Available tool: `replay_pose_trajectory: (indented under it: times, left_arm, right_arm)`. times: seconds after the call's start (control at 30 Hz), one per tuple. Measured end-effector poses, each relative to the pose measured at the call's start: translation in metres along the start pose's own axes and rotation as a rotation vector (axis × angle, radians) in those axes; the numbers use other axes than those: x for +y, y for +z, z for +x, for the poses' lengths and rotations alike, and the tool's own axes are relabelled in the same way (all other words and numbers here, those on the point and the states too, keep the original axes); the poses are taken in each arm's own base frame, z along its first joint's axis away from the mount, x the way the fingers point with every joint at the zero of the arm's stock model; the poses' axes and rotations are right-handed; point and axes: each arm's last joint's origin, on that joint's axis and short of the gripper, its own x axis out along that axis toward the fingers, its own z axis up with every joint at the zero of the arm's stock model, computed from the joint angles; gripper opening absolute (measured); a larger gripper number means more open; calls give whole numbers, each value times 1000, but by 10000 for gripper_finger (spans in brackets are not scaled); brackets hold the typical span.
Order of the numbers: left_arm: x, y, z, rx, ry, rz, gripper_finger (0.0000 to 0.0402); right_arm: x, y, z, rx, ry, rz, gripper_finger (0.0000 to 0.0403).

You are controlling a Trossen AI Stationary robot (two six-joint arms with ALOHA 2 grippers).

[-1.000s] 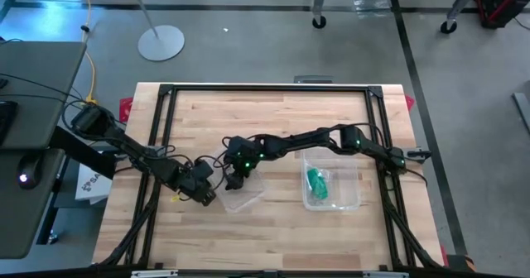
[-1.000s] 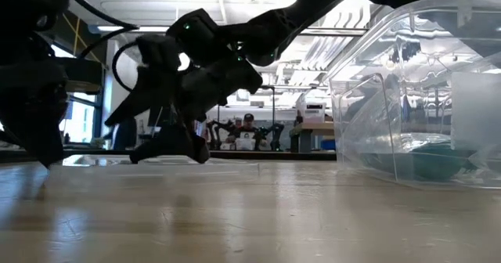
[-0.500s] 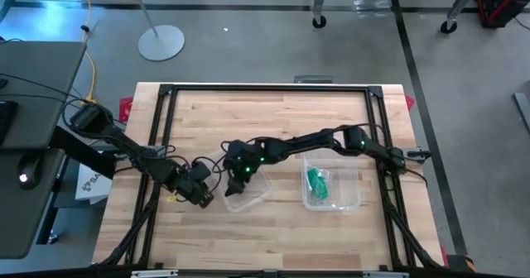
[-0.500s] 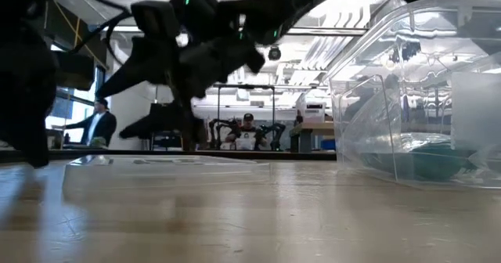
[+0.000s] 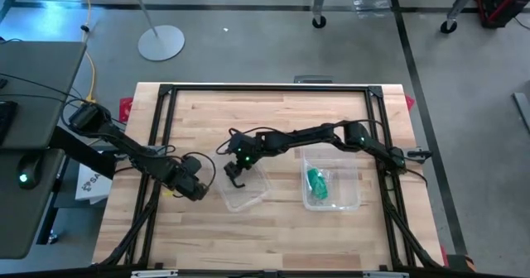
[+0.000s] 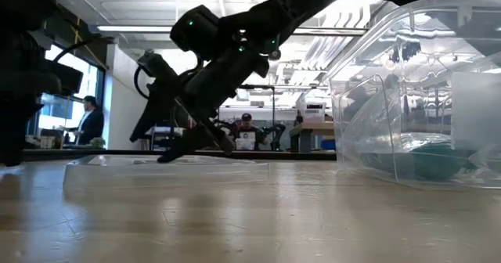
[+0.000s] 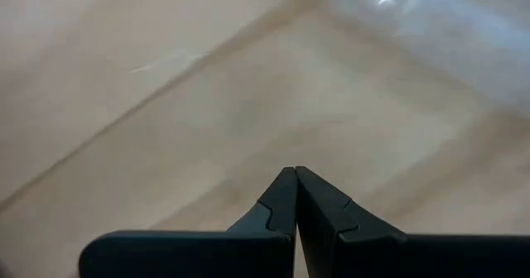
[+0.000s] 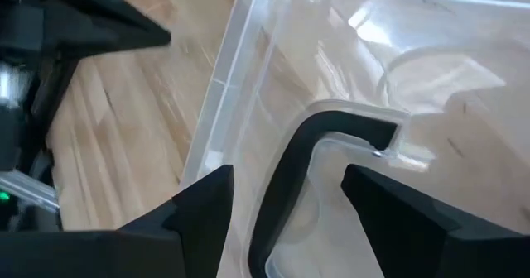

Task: Roll bandage
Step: Close the transparent bin

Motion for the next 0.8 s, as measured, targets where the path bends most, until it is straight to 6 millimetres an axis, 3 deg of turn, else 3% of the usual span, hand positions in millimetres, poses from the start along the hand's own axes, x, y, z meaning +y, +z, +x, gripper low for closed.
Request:
replay_pose_trajectory:
  times: [0.17,0.47,0.8]
  left_arm:
    - [8,0,0,6,76,-15,0]
    - [5,0,0,-4,49,21,0]
    - [-6,1,0,-3,-59,34,0]
  right_arm:
    - [0,-1,3,-5,5,63,240]
    - [9,-13,6,-1,-30,-16,240]
    - [33,-44,-14,169,-107,-123,240]
